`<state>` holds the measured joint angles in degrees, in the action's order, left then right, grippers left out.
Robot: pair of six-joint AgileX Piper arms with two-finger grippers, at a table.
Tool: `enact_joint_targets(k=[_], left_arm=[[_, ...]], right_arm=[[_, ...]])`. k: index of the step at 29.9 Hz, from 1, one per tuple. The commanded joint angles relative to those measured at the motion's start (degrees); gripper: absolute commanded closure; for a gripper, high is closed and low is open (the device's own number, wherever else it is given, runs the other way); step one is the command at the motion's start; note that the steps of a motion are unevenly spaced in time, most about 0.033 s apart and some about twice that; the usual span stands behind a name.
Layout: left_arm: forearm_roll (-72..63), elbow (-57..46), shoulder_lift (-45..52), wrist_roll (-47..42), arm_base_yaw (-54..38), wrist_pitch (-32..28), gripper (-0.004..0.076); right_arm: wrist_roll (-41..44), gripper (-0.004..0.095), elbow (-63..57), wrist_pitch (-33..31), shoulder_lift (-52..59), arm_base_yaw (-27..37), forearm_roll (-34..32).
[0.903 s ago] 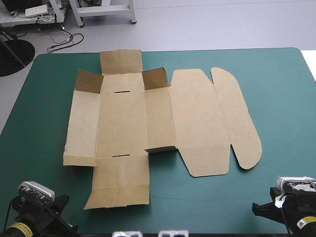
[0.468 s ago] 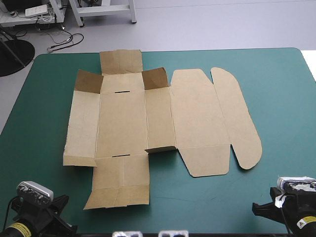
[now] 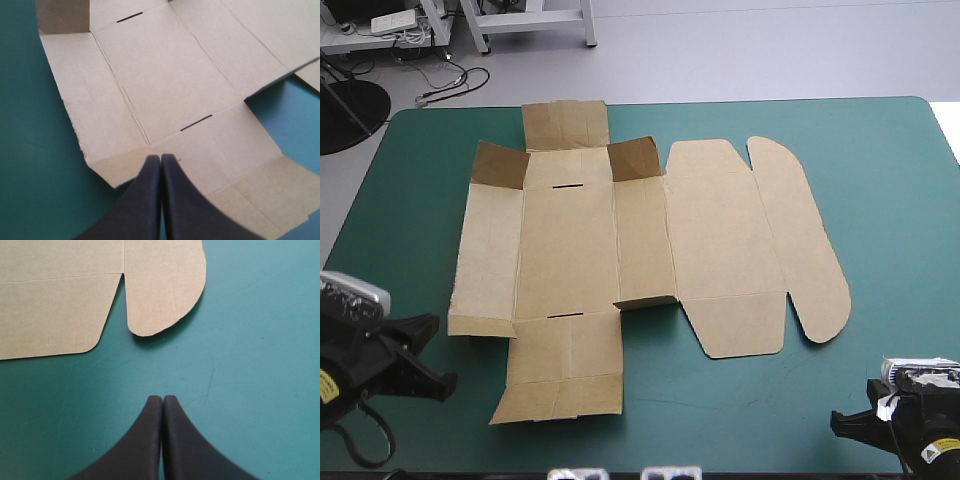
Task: Fold the box
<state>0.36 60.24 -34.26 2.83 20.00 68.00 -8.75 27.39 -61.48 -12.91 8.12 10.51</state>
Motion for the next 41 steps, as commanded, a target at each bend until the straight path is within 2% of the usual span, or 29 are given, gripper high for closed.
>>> enact_joint_targets(k=[1, 12, 16, 19, 23, 26, 29, 31, 41], left_arm=[[1.1, 6.26, -7.57, -0.56, 0.33, -3.25, 0.0734], [9.71, 13.5, -26.86, -5.38, -3.04, -11.15, 0.0733], [7.86, 17.38, -32.13, -4.56, -10.03, -11.2, 0.0731], [1.59, 19.43, -35.41, -0.95, -18.51, -11.2, 0.0708], [-12.46, 19.86, -39.16, 5.9, -31.49, -9.0, 0.0709], [-23.25, 19.75, -42.17, 11.66, -40.07, -4.08, 0.0709], [-28.12, 19.75, -45.17, 15.04, -46.15, 0.55, 0.0709], [-27.96, 19.75, -46.86, 15.44, -47.98, 2.29, 0.0709], [-28.87, 19.75, -50.96, 16.2, -48.3, 2.34, 0.0703]], right_arm=[[-0.13, 0.0928, 1.49, 3.28, -0.65, -0.13, 0.71], [-0.13, 0.0928, 1.49, 3.28, -0.65, -0.13, 0.71], [-0.13, 0.0928, 1.49, 3.28, -0.65, -0.13, 0.71], [-0.13, 0.0928, 1.49, 3.28, -0.65, -0.13, 0.71], [-0.13, 0.0928, 1.49, 3.28, -0.65, -0.13, 0.6], [-0.13, 0.0928, 1.49, 3.28, -0.65, -0.13, 0.6], [-0.13, 0.0928, 1.49, 3.28, -0.65, -0.13, 0.51], [-0.13, 0.0928, 1.49, 3.28, -0.65, -0.13, 0.51], [-0.13, 0.0928, 1.49, 3.28, -0.65, -0.13, 0.51]])
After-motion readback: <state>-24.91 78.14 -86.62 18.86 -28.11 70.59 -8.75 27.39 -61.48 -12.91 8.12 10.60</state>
